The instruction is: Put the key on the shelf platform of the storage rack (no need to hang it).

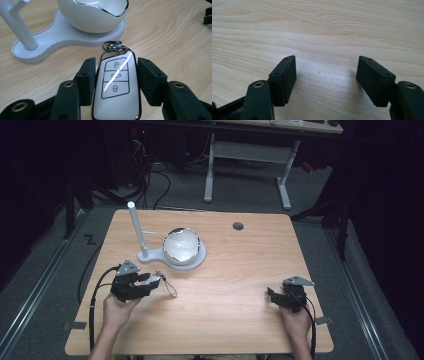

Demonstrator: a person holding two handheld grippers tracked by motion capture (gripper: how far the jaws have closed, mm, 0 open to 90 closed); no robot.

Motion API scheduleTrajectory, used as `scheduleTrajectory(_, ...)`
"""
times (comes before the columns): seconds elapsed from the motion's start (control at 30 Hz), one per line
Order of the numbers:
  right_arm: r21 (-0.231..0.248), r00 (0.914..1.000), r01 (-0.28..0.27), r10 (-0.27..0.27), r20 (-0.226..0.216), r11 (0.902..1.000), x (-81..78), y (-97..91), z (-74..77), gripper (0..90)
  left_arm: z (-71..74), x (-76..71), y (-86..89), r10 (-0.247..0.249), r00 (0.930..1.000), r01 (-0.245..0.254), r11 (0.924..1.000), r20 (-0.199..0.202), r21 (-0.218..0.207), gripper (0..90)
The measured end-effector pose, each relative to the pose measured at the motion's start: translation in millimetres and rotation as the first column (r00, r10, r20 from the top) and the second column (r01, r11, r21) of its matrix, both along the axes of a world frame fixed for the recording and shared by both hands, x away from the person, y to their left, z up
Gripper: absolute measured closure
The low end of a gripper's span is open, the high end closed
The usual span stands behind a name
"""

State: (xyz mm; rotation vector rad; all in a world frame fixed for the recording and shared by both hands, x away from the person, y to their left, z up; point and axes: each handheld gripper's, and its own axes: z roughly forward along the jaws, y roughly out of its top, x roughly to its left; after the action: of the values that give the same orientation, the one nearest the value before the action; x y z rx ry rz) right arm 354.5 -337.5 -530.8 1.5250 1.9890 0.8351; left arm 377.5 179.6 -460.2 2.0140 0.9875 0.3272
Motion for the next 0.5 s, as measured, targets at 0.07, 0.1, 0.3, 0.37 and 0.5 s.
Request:
scheduleTrajectory(0.07, -0.001, 1.0000, -0.001, 0.001, 0.000, 1.0000, 0.0, -0.1, 0.0, 33.0, 5.2, -2.7, -2.9, 0.006, 0.9998, -0.006, 0.9999, 0.021, 0.015, 50.8)
scheduleTrajectory(0.1, 0.000, 1.0000, -0.001, 0.001, 0.000, 1.0000, -0.1, -0.1, 0.0, 32.9, 7.9, -4.0, -4.2, 0.010, 0.9994, -0.011, 0.9997, 0.032, 0.023, 50.8)
scheduleTrajectory(0.3, 0.000, 1.0000, -0.003, 0.003, 0.001, 1.0000, -0.1, -0.2, 0.0, 32.9, 21.5, -6.9, -9.6, 0.008, 0.9990, -0.009, 0.9997, 0.044, 0.024, 50.8)
scheduleTrajectory(0.37, 0.000, 1.0000, -0.004, 0.004, 0.001, 1.0000, -0.1, -0.3, 0.0, 33.0, 27.6, -7.2, -12.3, 0.004, 0.9991, -0.004, 1.0000, 0.041, 0.002, 50.8)
scheduleTrajectory(0.5, 0.001, 1.0000, -0.003, 0.003, 0.001, 1.0000, -0.3, -0.1, 0.0, 32.9, 37.2, -5.9, -14.7, -0.013, 0.9997, 0.014, 0.9986, 0.023, -0.052, 50.7)
